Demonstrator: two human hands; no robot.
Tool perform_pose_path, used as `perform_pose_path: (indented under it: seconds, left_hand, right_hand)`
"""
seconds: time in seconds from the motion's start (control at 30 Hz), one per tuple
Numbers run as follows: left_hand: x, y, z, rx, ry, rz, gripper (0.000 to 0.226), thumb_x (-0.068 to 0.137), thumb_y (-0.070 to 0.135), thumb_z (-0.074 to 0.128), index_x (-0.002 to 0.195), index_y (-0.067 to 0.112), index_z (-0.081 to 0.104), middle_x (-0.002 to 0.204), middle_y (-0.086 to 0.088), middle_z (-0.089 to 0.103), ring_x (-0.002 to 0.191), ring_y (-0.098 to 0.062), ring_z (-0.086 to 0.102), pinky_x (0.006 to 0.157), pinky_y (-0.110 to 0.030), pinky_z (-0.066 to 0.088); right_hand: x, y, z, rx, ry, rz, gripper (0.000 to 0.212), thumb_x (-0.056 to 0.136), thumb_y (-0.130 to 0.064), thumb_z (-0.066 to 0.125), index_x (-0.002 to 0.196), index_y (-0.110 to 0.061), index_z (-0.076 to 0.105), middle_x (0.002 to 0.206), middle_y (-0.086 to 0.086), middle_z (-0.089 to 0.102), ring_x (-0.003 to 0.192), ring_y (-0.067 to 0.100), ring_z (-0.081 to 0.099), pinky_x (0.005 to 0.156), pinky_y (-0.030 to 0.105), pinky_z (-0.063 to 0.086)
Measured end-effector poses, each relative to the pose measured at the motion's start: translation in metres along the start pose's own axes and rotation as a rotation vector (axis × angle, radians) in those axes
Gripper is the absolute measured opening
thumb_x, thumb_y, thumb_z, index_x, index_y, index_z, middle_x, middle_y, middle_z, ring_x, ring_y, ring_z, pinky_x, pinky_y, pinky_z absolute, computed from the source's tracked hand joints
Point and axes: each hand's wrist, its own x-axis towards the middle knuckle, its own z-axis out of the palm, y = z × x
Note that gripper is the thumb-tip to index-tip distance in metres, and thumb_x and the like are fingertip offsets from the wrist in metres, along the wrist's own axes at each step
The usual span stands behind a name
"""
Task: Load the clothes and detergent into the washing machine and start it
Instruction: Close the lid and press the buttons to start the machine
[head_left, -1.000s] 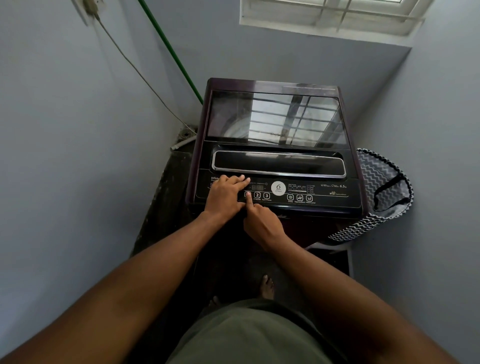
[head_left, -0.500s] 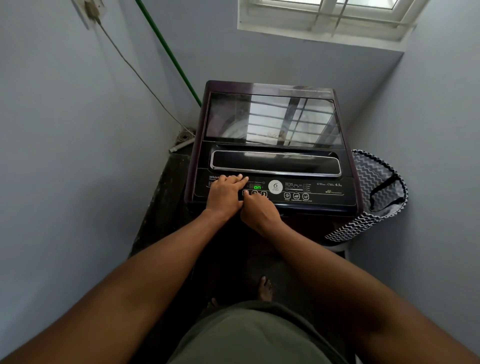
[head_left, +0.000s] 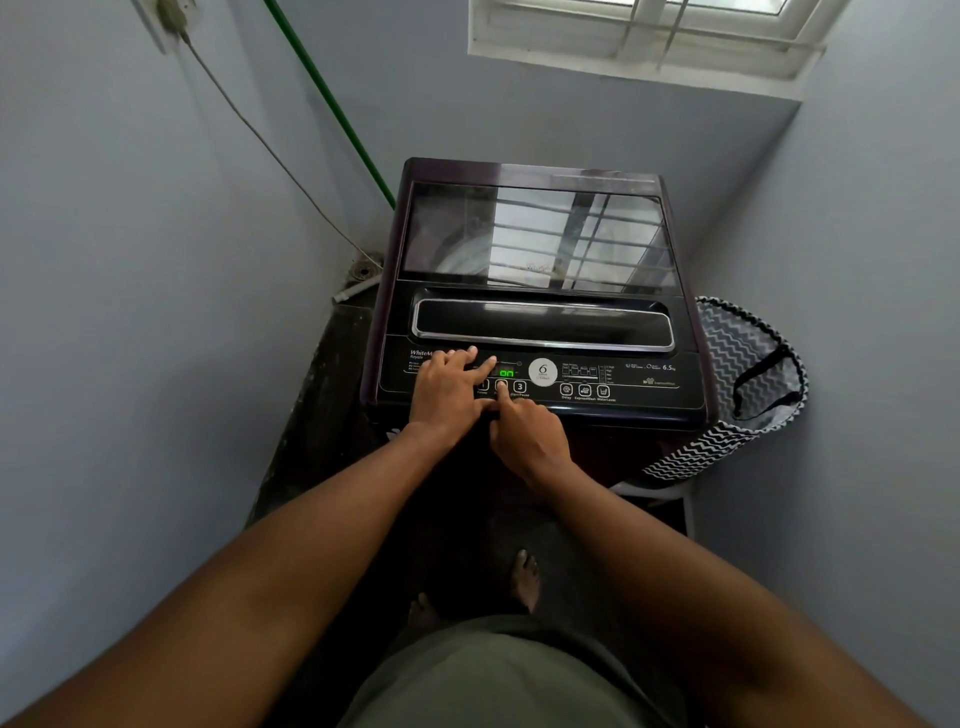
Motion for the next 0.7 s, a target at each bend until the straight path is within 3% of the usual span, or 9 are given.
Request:
perform_pose_path:
  seconds: [0.13,0.3,0.43,0.7]
  left_hand:
    - [-0.002,0.003,-0.002,-0.036,-0.025,-0.009,0.068,0.088,0.055,0.061,0.149,0.037,0.037,0.155,0.0,0.037,0.14,-0.025,0.032,0.112,-0.04,0.037]
    - [0.0,0.003,-0.007,-0.032,-0.05,-0.017,0.068,0.087,0.055,0.063,0.148,0.042,0.037,0.154,0.002,0.038,0.137,-0.023,0.033,0.1,-0.041,0.049]
    - [0.002,0.003,-0.01,-0.022,-0.06,-0.021,0.069,0.085,0.057,0.065,0.147,0.042,0.038,0.151,0.003,0.039,0.133,-0.023,0.035,0.096,-0.04,0.051]
    - [0.005,0.003,-0.011,0.01,-0.064,-0.011,0.071,0.083,0.06,0.065,0.147,0.043,0.038,0.148,0.005,0.041,0.131,-0.023,0.036,0.093,-0.04,0.051]
  right_hand:
    - [-0.002,0.0,0.003,0.013,0.018,-0.003,0.06,0.094,-0.023,0.045,0.151,-0.01,0.034,0.102,0.013,0.071,0.086,0.033,0.069,0.069,0.04,0.054]
    - [0.0,-0.002,0.002,0.015,0.028,0.002,0.059,0.095,-0.023,0.044,0.151,-0.009,0.034,0.105,0.013,0.071,0.088,0.034,0.069,0.065,0.037,0.047]
    - [0.002,-0.003,0.001,0.006,0.024,0.014,0.058,0.095,-0.023,0.045,0.151,-0.009,0.035,0.105,0.013,0.071,0.09,0.034,0.069,0.07,0.039,0.051]
    - [0.005,-0.002,0.002,0.034,0.046,0.022,0.056,0.095,-0.023,0.044,0.149,-0.009,0.038,0.099,0.012,0.072,0.083,0.031,0.07,0.063,0.036,0.049]
